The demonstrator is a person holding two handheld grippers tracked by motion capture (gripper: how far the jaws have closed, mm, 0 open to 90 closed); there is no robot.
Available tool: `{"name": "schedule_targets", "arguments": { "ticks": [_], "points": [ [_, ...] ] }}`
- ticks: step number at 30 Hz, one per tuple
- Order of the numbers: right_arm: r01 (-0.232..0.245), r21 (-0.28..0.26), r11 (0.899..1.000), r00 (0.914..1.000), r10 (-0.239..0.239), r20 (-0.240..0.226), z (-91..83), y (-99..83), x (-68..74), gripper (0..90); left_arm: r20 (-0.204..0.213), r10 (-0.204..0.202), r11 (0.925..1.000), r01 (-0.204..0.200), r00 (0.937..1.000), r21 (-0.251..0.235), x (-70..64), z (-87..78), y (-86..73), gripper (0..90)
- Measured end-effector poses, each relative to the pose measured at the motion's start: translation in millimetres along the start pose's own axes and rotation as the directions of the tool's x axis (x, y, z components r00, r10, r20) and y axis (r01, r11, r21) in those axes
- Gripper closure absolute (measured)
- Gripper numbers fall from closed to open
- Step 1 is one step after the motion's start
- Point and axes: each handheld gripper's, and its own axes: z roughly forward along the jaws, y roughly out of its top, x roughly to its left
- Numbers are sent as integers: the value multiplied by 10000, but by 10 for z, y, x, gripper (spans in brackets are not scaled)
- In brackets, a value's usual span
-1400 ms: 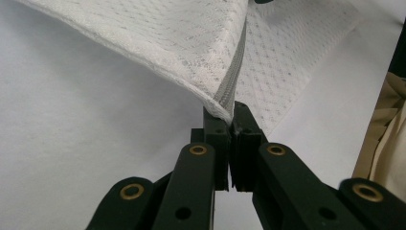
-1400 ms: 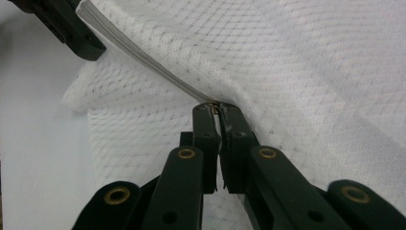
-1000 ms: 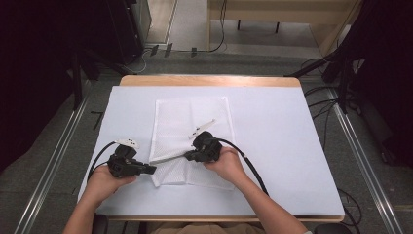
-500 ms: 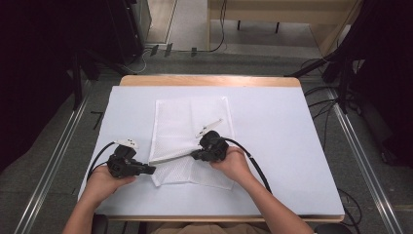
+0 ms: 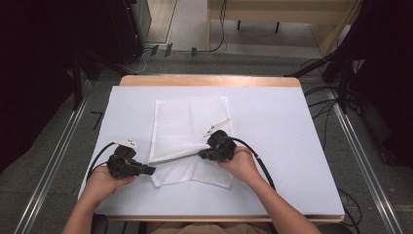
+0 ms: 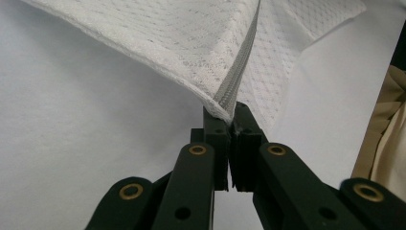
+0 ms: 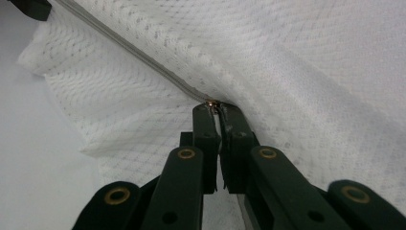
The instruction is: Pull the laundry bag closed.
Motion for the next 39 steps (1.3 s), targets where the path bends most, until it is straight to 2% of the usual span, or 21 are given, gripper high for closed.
{"name": "schedule_targets", "arguments": {
  "ticks": [7, 26, 39],
  "points": [
    [72, 69, 9999, 9999, -73, 100, -30, -27, -11, 878, 5, -15, 10000, 15, 10000, 18, 0, -1, -3, 883],
    [-319, 137, 9994, 9993, 316, 218, -122, -172, -113, 878, 109, -56, 10000, 55, 9999, 68, 1, -6, -13, 882],
    [-325, 120, 9994, 9992, 322, 243, -171, -220, -150, 878, 133, -5, 10000, 4, 9999, 59, 18, -20, -22, 882]
  ]
}}
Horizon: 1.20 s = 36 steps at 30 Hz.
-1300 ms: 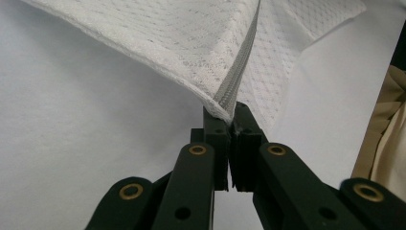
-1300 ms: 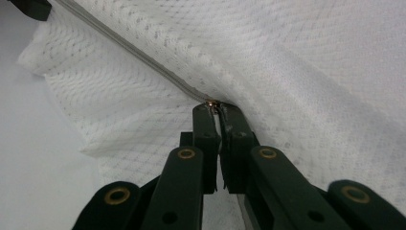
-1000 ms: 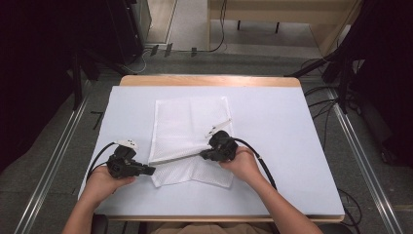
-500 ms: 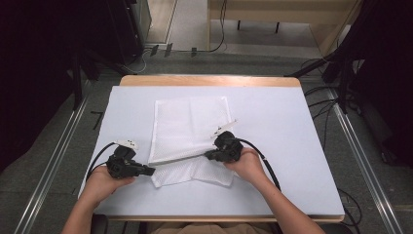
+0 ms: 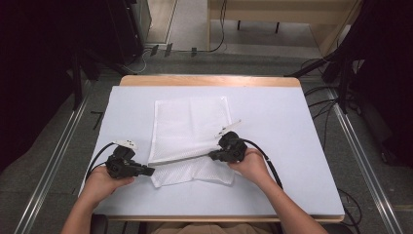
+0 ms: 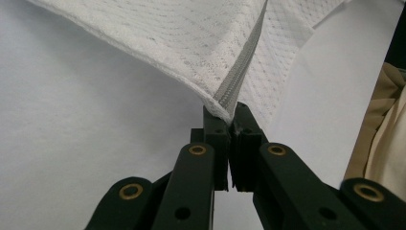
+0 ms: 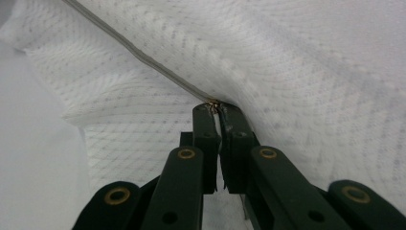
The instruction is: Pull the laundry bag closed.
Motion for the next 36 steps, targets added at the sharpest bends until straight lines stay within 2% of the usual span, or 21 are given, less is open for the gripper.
{"name": "schedule_targets", "arguments": {
  "ticks": [15, 24, 36],
  "points": [
    [-273, 89, 9996, 9996, 272, 125, -81, -82, -79, 877, -36, -46, 10000, 46, 10000, 30, 6, -2, -7, 882],
    [-253, 132, 9996, 9995, 250, 208, -104, -113, -94, 877, -40, -79, 9999, 79, 10000, 64, 12, -5, -12, 882],
    [-479, 198, 9987, 9982, 472, 360, -235, -225, -172, 878, -71, -147, 9999, 147, 9999, 39, 32, -23, -27, 882]
  ]
}}
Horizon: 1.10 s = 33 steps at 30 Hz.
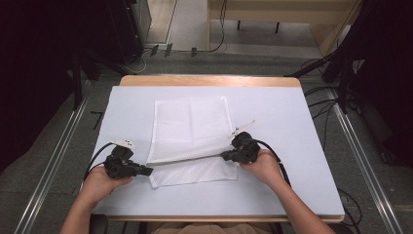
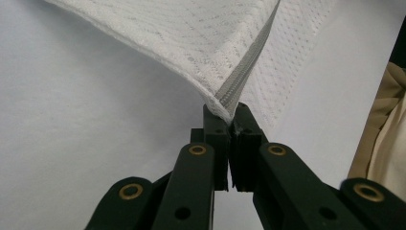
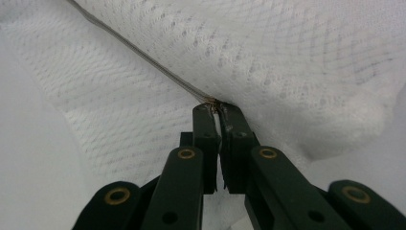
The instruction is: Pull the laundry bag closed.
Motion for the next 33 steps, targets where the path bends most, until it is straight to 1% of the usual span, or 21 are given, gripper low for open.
{"name": "schedule_targets", "arguments": {
  "ticks": [5, 8, 10, 11, 14, 15, 17, 19, 20, 23, 25, 27, 29, 30, 31, 32, 33],
  "points": [
    [-120, -27, 9999, 9999, 120, 8, -48, -44, -38, 878, 31, -14, 10000, 14, 10000, -6, 11, -1, -3, 882],
    [-118, -18, 9999, 9999, 118, 43, -60, -60, -48, 878, 16, -122, 9999, 122, 9999, -3, 15, -1, -9, 882],
    [-136, 3, 9999, 9999, 136, -47, -71, -74, -53, 878, 54, -67, 10000, 67, 10000, 14, 10, 4, -6, 882],
    [24, 65, 10000, 10000, -25, 73, -71, -80, -42, 878, 57, -45, 10000, 45, 10000, 18, 8, 7, -5, 882],
    [32, 93, 10000, 10000, -32, 59, -88, -88, -33, 878, -60, -104, 9999, 104, 9999, -53, 16, -1, -4, 883],
    [67, 42, 10000, 10000, -68, 20, -97, -94, -32, 878, -56, -202, 9998, 202, 9998, -93, 21, -10, -3, 883],
    [80, 16, 10000, 10000, -80, 39, -107, -98, -29, 878, 28, -174, 9998, 174, 9998, -79, 21, -2, -8, 883],
    [66, -13, 10000, 9999, -66, 99, -124, -107, -4, 877, -7, -124, 9999, 124, 9999, 63, 22, 11, -8, 882],
    [145, -14, 9999, 9998, -144, 153, -133, -108, 5, 877, -29, -123, 9999, 124, 9999, 74, 27, 10, -10, 881],
    [144, -95, 9999, 9999, -143, 52, -154, -111, 32, 877, -57, -210, 9998, 210, 9998, -67, 43, -2, -20, 877],
    [147, -99, 9998, 9999, -147, 3, -153, -110, 50, 876, -95, -301, 9995, 300, 9995, -64, 47, 4, -23, 873],
    [187, -28, 9998, 9998, -187, 2, -136, -109, 74, 875, -156, -211, 9998, 211, 9997, 12, 48, 8, -27, 864],
    [147, -23, 9999, 9999, -147, -24, -136, -109, 83, 875, -221, -203, 9998, 201, 9996, -96, 54, -1, -30, 860],
    [203, -42, 9998, 9998, -203, -45, -138, -108, 89, 874, -252, -255, 9995, 251, 9994, -183, 53, -8, -29, 856],
    [227, -81, 9997, 9997, -227, -72, -148, -104, 114, 873, -237, -276, 9993, 270, 9993, -275, 62, -16, -32, 834],
    [199, -104, 9997, 9997, -200, -101, -152, -103, 130, 872, -402, -237, 9992, 223, 9989, -329, 73, -24, -36, 812],
    [274, -134, 9995, 9996, -276, -117, -154, -103, 136, 870, -402, -237, 9992, 223, 9989, -329, 73, -24, -36, 789]
  ]
}}
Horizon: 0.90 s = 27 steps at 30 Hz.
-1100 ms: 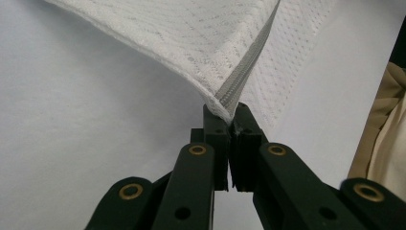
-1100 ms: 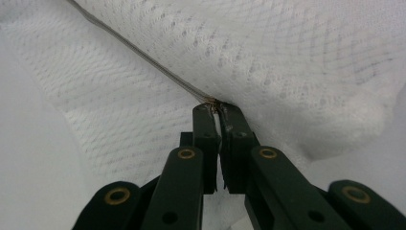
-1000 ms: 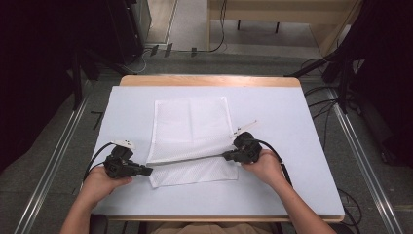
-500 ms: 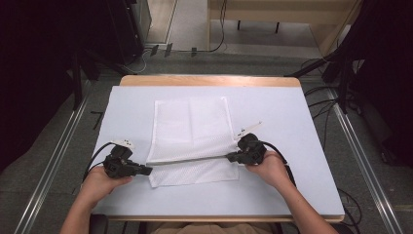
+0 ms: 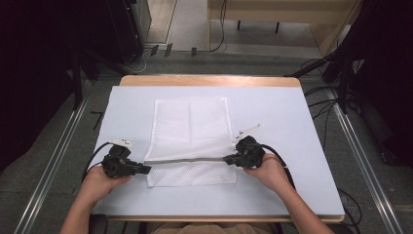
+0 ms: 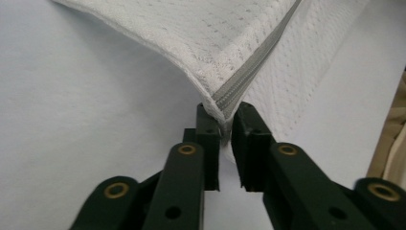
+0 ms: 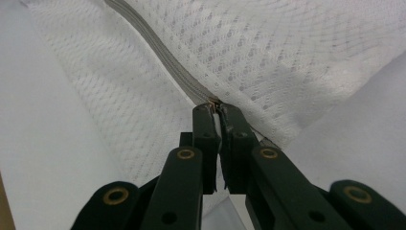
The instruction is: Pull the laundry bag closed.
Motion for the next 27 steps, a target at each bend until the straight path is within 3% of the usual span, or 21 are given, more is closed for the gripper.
{"name": "schedule_targets", "arguments": {
  "ticks": [4, 9, 12, 14, 17, 21, 27],
  "points": [
    [-68, -143, 9999, 10000, 68, -20, -4, 6, 1, 865, 343, -352, 9991, 360, 9988, -224, 13, -8, 22, 665],
    [-115, -421, 9990, 9999, 113, -45, -21, 2, -20, 793, 385, -121, 9993, 134, 9992, -352, -21, -3, 38, 564],
    [-86, -554, 9984, 10000, 88, 42, -42, 2, -29, 750, 212, -185, 9982, 197, 9996, -562, -19, -9, 46, 496],
    [-56, -836, 9965, 9998, 73, 191, -76, 0, -43, 664, 39, -217, 9942, 220, 9998, -1051, -8, -45, 45, 444],
    [-74, -1197, 9928, 9991, 124, 406, -110, -2, -61, 573, -12, -208, 9920, 205, 9998, -1243, 5, -67, 47, 397],
    [198, -1600, 9869, 9964, -64, 839, -158, -22, -97, 489, -302, -161, 9867, 110, 9994, -1622, 6, -87, 51, 377],
    [212, -2049, 9786, 9937, 19, 1120, -224, -50, -172, 416, -651, -276, 9829, 152, 9975, -1836, 22, -114, 53, 372]
  ]
}}
